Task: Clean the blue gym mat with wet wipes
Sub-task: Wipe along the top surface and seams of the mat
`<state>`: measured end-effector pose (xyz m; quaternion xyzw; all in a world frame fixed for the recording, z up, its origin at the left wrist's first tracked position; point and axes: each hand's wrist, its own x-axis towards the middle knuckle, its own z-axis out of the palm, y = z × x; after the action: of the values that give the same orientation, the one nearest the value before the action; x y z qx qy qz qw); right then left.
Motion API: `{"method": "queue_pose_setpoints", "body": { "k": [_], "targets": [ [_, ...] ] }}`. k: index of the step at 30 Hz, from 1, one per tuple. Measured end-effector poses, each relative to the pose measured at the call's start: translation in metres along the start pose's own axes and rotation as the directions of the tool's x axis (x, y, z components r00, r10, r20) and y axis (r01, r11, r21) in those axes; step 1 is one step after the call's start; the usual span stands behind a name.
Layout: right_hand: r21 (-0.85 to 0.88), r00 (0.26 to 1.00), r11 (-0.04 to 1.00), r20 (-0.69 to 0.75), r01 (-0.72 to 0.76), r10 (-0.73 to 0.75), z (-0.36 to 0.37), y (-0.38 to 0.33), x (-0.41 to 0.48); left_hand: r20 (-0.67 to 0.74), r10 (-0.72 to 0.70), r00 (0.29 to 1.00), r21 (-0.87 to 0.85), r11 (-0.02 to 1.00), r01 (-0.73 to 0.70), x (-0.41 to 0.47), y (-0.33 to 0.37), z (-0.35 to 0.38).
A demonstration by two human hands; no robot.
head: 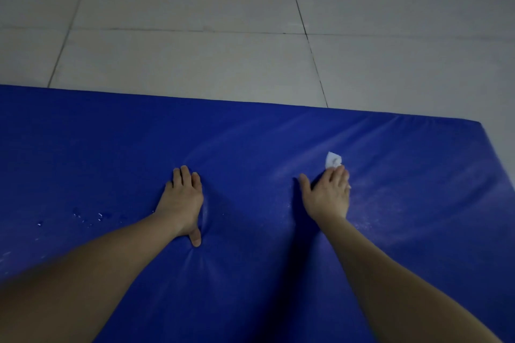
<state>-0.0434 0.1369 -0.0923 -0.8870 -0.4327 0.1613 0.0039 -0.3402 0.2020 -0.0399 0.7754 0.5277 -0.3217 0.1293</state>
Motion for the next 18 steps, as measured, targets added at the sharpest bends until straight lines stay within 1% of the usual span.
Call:
{"method": "queue_pose_setpoints", "body": {
  "k": [2,5,8,11,13,14,15,18],
  "targets": [
    [-0.014,0.995,0.995,0.003,0.103,-0.103,0.010,-0.037,-0.011,-0.008,0.007,1.000,-0.017,1.000,-0.007,0.000,-0.003,0.002],
    [-0.046,0.964,0.963,0.036,0.264,-0.263,0.026,-0.093,-0.037,-0.030,0.021,0.999,-0.015,1.000,-0.021,0.000,-0.005,0.005],
    [-0.046,0.894,0.894,0.069,0.446,-0.442,0.045,-0.139,-0.063,-0.029,0.018,0.999,-0.014,1.000,-0.018,0.001,-0.004,0.004],
    [-0.017,0.803,0.808,0.120,0.589,-0.583,0.052,-0.148,-0.068,-0.032,0.012,0.999,-0.021,1.000,-0.013,0.001,-0.003,0.003],
    [-0.066,0.756,0.754,0.120,0.653,-0.644,0.045,-0.129,-0.055,-0.034,0.017,0.999,-0.023,1.000,-0.017,0.001,-0.003,0.003],
    [-0.104,0.755,0.748,0.111,0.656,-0.647,0.040,-0.114,-0.045,-0.030,0.018,0.999,-0.024,1.000,-0.018,0.001,-0.004,0.003],
    [-0.137,0.776,0.764,0.094,0.630,-0.624,0.034,-0.096,-0.034,-0.026,0.016,1.000,-0.025,1.000,-0.017,0.001,-0.004,0.004],
    [-0.179,0.889,0.872,0.038,0.456,-0.457,0.014,-0.038,0.000,-0.021,0.020,1.000,-0.026,0.999,-0.020,0.002,-0.004,0.005]
  ]
}}
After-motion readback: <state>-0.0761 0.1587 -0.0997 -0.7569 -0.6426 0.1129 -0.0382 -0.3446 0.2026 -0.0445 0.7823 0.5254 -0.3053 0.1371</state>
